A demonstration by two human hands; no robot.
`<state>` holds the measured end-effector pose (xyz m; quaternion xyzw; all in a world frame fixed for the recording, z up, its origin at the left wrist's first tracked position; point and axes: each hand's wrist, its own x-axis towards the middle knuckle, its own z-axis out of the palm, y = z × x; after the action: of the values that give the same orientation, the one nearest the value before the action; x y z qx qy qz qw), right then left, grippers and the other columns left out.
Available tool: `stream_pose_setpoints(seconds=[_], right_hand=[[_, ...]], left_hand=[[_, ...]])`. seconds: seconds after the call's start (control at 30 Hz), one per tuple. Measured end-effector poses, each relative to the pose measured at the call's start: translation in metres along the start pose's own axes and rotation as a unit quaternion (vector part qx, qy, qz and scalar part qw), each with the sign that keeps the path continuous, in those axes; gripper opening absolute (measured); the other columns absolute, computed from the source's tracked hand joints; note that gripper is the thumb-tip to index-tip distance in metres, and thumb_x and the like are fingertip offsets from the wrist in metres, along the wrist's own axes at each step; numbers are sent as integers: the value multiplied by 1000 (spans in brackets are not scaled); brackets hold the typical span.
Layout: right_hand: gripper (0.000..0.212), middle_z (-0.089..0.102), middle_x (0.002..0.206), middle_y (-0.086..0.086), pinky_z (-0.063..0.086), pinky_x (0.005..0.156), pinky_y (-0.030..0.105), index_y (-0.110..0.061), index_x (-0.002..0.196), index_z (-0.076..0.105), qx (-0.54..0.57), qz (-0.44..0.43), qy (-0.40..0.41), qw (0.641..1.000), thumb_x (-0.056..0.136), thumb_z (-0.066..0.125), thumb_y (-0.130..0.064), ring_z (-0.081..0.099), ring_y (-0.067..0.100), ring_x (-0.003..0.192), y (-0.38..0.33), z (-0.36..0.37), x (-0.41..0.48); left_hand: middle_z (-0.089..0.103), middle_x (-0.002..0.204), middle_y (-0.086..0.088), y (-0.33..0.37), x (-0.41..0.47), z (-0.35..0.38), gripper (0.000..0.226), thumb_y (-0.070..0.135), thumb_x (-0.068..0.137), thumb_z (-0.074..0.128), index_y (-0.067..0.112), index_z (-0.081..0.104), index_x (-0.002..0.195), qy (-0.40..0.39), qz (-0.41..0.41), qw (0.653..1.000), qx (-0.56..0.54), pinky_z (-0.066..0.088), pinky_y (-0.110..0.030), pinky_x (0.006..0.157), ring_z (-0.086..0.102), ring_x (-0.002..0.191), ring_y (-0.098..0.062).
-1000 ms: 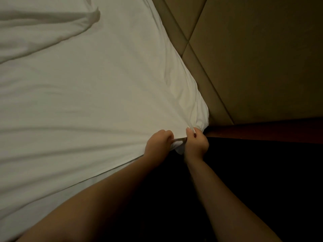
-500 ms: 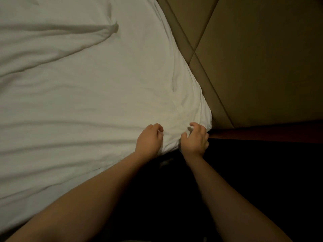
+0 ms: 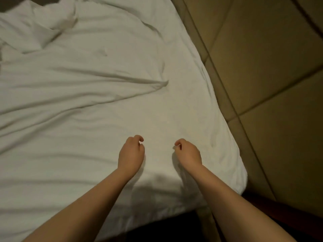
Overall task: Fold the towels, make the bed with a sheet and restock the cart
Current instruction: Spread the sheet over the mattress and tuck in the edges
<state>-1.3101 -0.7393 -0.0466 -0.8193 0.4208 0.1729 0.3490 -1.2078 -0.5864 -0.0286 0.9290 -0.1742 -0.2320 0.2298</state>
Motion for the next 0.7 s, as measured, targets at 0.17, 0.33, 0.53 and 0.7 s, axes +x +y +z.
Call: stream_pose_setpoints(seconds=[0.17,0.33,0.53,0.7], right_hand=[[32,56,124,7,43,90,33,-15,123,54,1,-20,28,999,93,41,-14,56,27,108,-61,-1,76],[40,46,135,10,39,93,36,-12,133,48,-39,-75,93,992,93,44,-12,50,29,116,-117,-14,143],[50,34,146,4,35,97,38,-20,142,37,-89,-79,182,976,93,46,-12,36,30,125,-166,-17,195],[32,41,140,4,35,95,38,-18,126,54,-134,-24,162,977,96,44,-20,33,29,126,-160,-15,219]], left_hand=[[54,118,-12,-28,93,-30,30,14,96,40,10,53,123,16,-12,999,26,41,-31,81,55,99,-26],[50,121,-16,-52,156,-41,35,11,93,42,8,48,127,-14,1,1000,26,40,-34,87,51,106,-30],[41,137,-15,-75,188,-34,48,15,90,48,10,41,138,-60,-12,997,44,35,-39,101,42,122,-32],[45,132,-19,-84,206,-31,51,15,85,48,7,45,135,14,21,999,44,41,-43,94,46,116,-38]])
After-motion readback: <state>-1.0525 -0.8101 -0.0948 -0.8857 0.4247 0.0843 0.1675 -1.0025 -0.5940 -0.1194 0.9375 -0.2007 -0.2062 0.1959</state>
